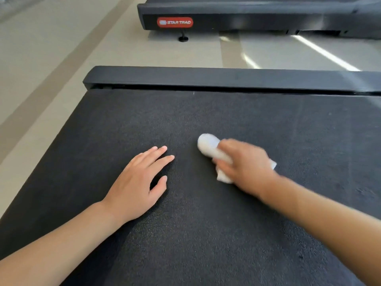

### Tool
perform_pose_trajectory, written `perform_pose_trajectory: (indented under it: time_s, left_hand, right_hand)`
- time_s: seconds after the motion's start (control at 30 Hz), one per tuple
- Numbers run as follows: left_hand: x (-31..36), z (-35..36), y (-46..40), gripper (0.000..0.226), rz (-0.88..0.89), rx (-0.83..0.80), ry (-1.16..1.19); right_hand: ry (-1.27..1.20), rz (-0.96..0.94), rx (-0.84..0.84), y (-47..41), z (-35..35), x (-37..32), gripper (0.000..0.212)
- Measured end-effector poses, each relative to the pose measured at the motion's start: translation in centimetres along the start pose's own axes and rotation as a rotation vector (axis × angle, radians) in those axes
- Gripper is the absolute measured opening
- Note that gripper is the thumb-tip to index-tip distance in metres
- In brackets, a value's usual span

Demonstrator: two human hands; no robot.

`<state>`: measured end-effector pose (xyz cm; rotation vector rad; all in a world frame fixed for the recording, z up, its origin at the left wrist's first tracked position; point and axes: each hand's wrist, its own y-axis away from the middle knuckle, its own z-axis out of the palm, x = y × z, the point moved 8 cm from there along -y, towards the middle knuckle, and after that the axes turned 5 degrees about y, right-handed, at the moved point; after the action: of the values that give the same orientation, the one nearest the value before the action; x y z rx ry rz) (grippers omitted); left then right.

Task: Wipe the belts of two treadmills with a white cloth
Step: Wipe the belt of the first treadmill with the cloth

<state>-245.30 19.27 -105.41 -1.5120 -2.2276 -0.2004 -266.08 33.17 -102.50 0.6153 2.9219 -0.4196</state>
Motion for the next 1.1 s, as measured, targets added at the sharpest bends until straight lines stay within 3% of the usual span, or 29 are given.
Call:
perform_pose_trajectory:
  time_s: [0.1,0.17,0.23,0.37,0.43,0.53,0.7,0.77,0.8,0.87,1.0,1.1]
  left_hand:
    - [0.1,0.1,-0.1,0.058,0.008,0.002,-0.007]
    - [0.1,0.0,-0.1,0.058,0.003,0.008,-0.016]
    - [0.2,0.0,-0.1,0.058,-0.004,0.008,-0.016]
    - [0.3,0.0,0.0,0.058,-0.005,0.0,-0.01]
    - [0.3,-0.1,0.1,0.058,-0.007,0.009,-0.009]
    - [0.5,-0.1,0.1,0.058,-0.007,0.014,-0.006]
    - [0.0,0.1,0.4,0.058,-0.014,0.007,0.028]
    - [0.0,0.2,0.6,0.058,-0.013,-0.001,0.026]
    - [0.0,0.1,0.6,0.058,-0.016,-0.002,0.026]
    - [0.0,0.1,0.6,0.057,-0.018,-0.001,0.027]
    - [0.2,0.0,0.7,0.056,-0.018,0.004,0.024]
    - [0.2,0.0,0.8,0.056,-0.019,-0.011,0.037]
  right_hand:
    - [-0.155,-0.429,-0.128,5.6,0.3,-8.1,0.023]
    - [-0.161,-0.544,-0.178,5.9,0.3,-8.6,0.026]
    - [-0.115,-0.338,-0.094,2.1,-0.1,-4.0,0.024]
    - [0.126,0.401,0.046,-4.0,-2.1,13.4,0.027]
    - [0.184,0.459,0.078,-4.6,-2.3,14.3,0.027]
    - [0.118,0.283,0.041,-3.0,-0.9,7.8,0.023]
    - [-0.15,-0.321,-0.085,5.1,-0.1,-8.7,0.019]
    - [-0.161,-0.547,-0.178,6.8,0.5,-10.6,0.024]
    - [-0.15,-0.551,-0.184,5.9,0.5,-9.6,0.025]
    - [-0.087,-0.301,-0.114,1.5,0.2,-3.7,0.02]
    - [0.162,0.402,0.04,-3.8,-2.2,12.7,0.021]
    - [0.131,0.319,0.015,-2.3,-1.9,8.9,0.015]
